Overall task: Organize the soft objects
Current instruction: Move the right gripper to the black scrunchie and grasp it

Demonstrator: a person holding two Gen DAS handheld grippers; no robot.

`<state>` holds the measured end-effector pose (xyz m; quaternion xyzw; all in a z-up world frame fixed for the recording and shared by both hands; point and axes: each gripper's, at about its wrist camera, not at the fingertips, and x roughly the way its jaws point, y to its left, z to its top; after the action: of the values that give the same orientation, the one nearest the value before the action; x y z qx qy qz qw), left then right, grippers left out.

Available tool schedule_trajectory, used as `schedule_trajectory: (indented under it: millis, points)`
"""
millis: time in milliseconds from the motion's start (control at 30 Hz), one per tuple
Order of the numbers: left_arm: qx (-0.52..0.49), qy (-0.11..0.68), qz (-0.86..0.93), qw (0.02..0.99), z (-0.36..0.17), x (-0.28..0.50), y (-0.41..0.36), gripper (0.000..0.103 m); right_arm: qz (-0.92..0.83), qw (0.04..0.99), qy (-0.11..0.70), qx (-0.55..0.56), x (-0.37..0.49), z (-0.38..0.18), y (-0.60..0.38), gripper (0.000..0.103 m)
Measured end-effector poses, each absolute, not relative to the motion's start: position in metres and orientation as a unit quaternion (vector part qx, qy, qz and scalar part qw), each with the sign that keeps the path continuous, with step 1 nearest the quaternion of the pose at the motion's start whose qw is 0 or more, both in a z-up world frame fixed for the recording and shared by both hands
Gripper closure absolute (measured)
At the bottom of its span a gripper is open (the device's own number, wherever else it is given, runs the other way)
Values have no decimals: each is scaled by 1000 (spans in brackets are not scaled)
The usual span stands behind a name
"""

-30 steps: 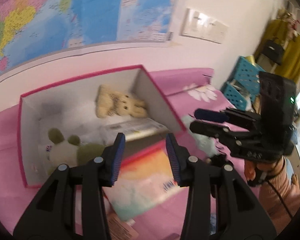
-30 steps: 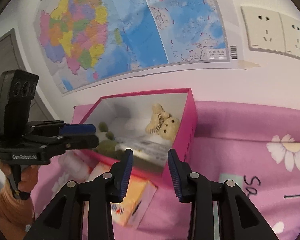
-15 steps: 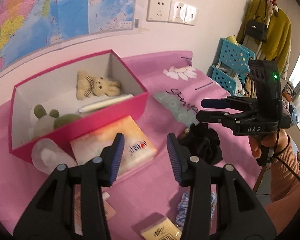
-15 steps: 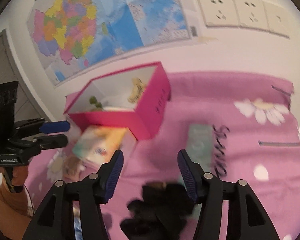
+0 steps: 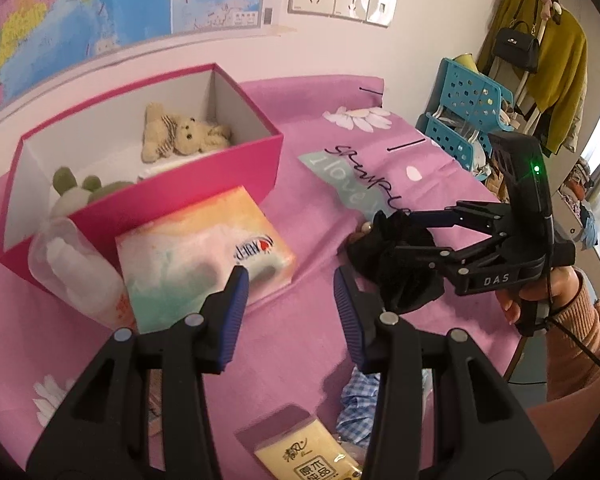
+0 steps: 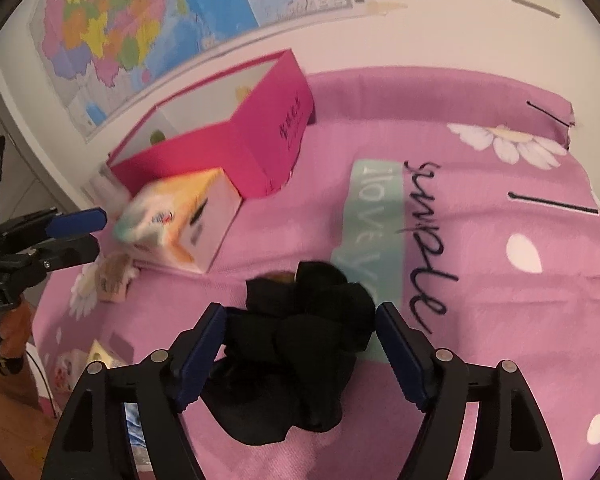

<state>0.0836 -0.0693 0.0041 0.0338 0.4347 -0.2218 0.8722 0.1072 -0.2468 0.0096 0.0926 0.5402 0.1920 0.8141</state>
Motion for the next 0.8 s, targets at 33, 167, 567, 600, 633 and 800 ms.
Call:
schedule_trajectory:
  millis: [33,167,567,600,633,800]
  points:
    - [34,438,-222,871,2,83,-70,57,193,812,542,93,107,8,-245,25]
    - [31,448,-224,865,-5,82,-71,57,201,812,541,90,106,4,-238,29]
    - [11,475,-262,840,-25,77,-76,57,215,827,511,98,97,25,-228,87]
    - [9,476,-266,838,-26,76,-76,57,220,829,506,96,96,29,-224,89]
    - [6,479,-273,835,-27,75,-76,57,223,829,503,94,96,32,-222,89]
    - [-8,492,-297,818,-35,70,-77,57,251,835,484,75,93,49,-199,93]
